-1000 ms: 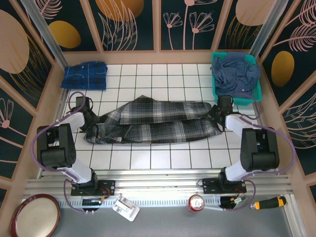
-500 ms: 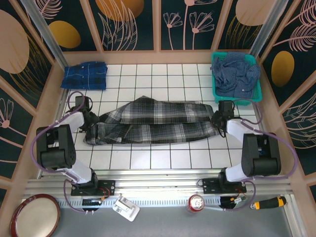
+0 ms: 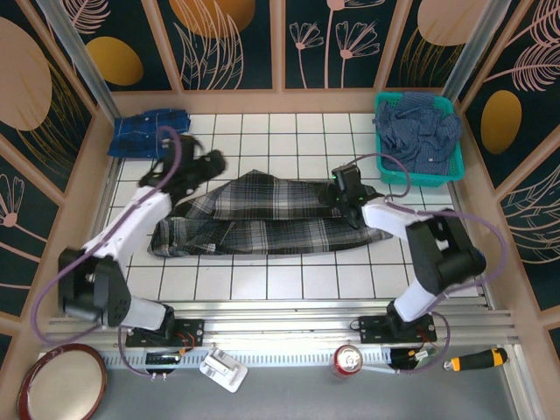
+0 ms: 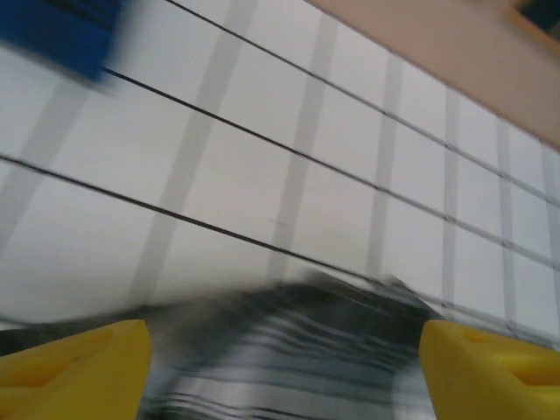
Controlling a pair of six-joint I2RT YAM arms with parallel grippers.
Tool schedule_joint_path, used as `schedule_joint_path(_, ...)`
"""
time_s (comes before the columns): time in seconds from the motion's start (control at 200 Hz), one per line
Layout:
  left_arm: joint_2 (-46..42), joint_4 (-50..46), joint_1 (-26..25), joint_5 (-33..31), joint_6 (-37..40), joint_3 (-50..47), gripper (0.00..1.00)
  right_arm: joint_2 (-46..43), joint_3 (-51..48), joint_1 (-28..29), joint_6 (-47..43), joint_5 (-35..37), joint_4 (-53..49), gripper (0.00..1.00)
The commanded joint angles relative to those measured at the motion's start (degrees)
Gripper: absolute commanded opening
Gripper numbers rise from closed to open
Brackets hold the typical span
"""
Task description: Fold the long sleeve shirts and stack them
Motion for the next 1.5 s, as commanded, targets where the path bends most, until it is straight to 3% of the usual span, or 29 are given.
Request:
schedule_joint_path(0.0,9.3,5.6,-6.1,3.2,-2.5,2.7,0.80,3.6,2.5,-2.6,0.1,-0.2,1.8,0.51)
schedule_joint_path(0.12,20.1,8.0,-7.6,4.4,-2.7,8.2,0.78,4.8,0.2,-5.5,2.0,-1.7,2.8,0.50)
schedule_joint_path(0.285,32.7,-0.3,-7.2,-5.6,-0.2,18.5,0.75,3.9,-4.1,-8.7,4.6,-2.8,4.3,0.50)
schedule_joint_path(0.455,37.6,-5.1,-4.9,-8.5,-2.0,19.2,0.72,2.6,-7.8,-11.2,5.1,-2.3,3.8,0.50)
schedule_joint_path(0.751,31.2,-5.7,-4.0,-12.1,-0.7,14.0,0.67,-5.0,-11.0,-14.0,5.1,-0.6,0.5,0.54)
schedule_joint_path(0.951,16.8,-7.8,-4.1,-13.4,-0.7,10.2,0.72,-11.9,-6.7,-4.9,2.6,4.8,-1.6,0.57)
schedule_joint_path(1.051,8.7,-7.9,-5.2,-12.4,-2.4,4.6,0.73,-9.5,-4.6,-0.7,-0.5,4.5,0.6,0.59)
schedule_joint_path(1.176,2.7,-4.5,-10.0,-8.5,-7.5,-6.2,0.74,-3.0,-1.6,0.2,-3.9,0.2,2.6,0.60)
schedule_joint_path(1.326,4.0,3.8,-11.6,-4.3,-13.5,-17.7,0.74,4.5,3.4,0.4,-7.4,-1.4,-0.3,0.60)
schedule_joint_path(1.491,15.8,0.8,-10.5,-9.6,-11.3,-11.3,0.75,7.1,5.3,0.3,-7.3,2.1,-6.1,0.59)
